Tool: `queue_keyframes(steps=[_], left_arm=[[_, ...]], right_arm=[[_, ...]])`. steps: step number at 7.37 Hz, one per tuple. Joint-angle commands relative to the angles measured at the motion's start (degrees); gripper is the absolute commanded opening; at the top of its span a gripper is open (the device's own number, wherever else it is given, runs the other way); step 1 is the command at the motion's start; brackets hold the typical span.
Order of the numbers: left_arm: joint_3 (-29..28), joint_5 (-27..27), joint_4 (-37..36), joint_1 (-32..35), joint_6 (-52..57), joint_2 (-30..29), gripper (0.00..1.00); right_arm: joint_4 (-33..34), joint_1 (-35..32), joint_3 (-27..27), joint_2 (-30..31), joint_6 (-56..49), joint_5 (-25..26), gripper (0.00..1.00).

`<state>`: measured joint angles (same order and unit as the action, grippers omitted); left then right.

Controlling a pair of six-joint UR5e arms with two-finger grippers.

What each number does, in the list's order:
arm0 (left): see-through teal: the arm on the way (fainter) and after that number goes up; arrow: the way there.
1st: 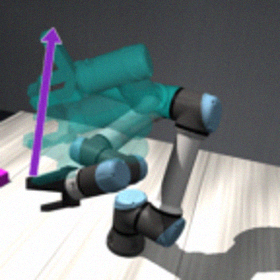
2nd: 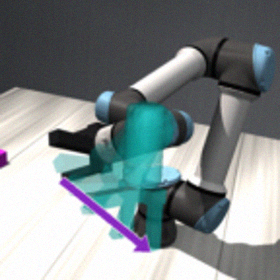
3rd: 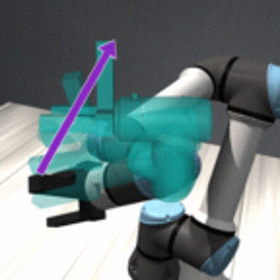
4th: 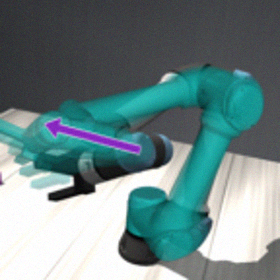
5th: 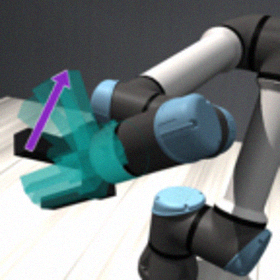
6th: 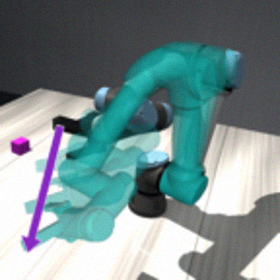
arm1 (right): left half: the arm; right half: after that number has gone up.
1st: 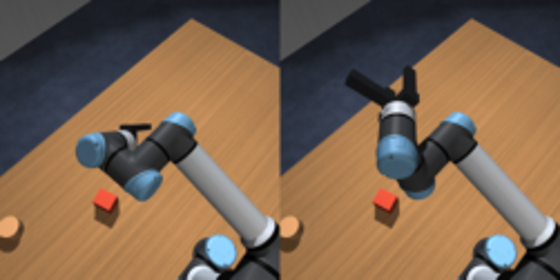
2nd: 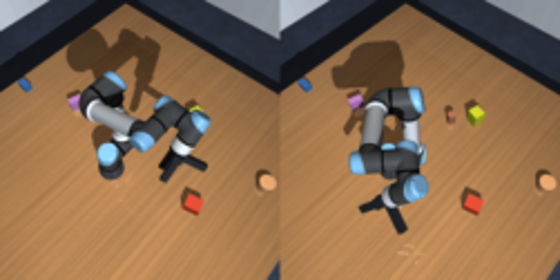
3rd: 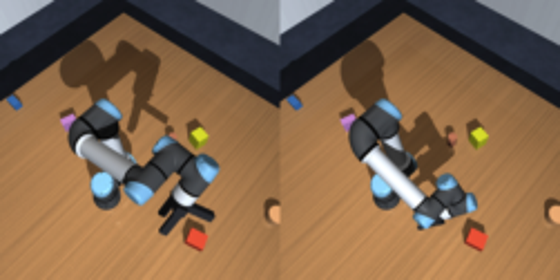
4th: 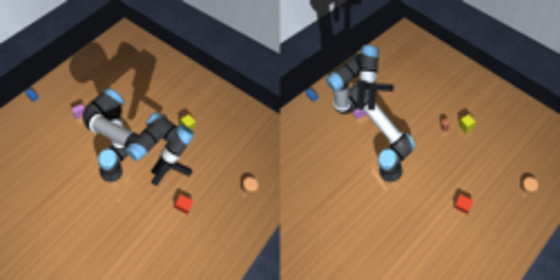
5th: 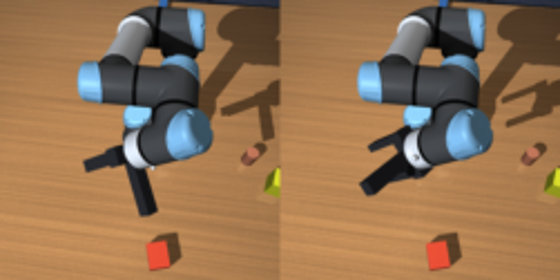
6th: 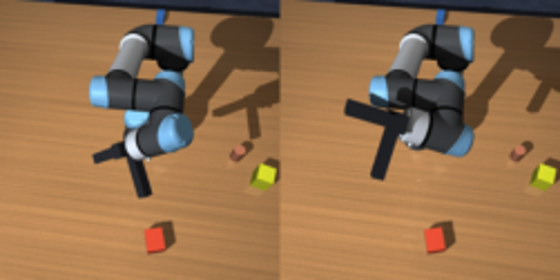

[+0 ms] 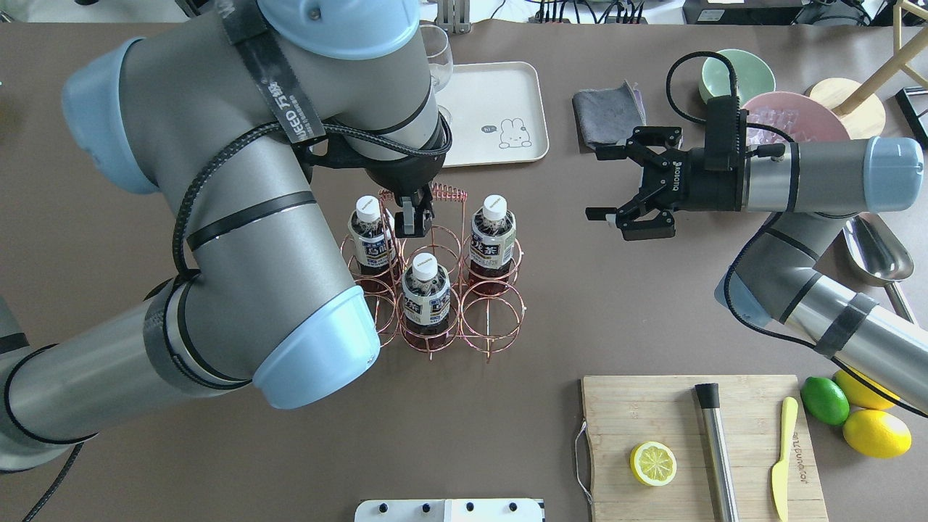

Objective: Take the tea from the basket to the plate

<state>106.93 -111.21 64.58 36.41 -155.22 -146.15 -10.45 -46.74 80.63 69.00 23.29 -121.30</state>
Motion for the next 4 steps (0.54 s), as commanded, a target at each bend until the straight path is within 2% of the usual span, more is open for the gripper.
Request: queue_keyframes(steps=[1, 4], left_arm=[[-0.05, 0.03, 0.19, 0.06, -0.43, -0.18, 0.0], [0.04, 0.03, 0.19, 0.06, -0.44, -0.01, 0.0]], right_arm=[[-0.01, 2.96, 0.32, -1.93, 0.0, 0.53, 0.99], [0.17, 5.87, -0.12, -4.05, 0.0, 1.15, 0.99]])
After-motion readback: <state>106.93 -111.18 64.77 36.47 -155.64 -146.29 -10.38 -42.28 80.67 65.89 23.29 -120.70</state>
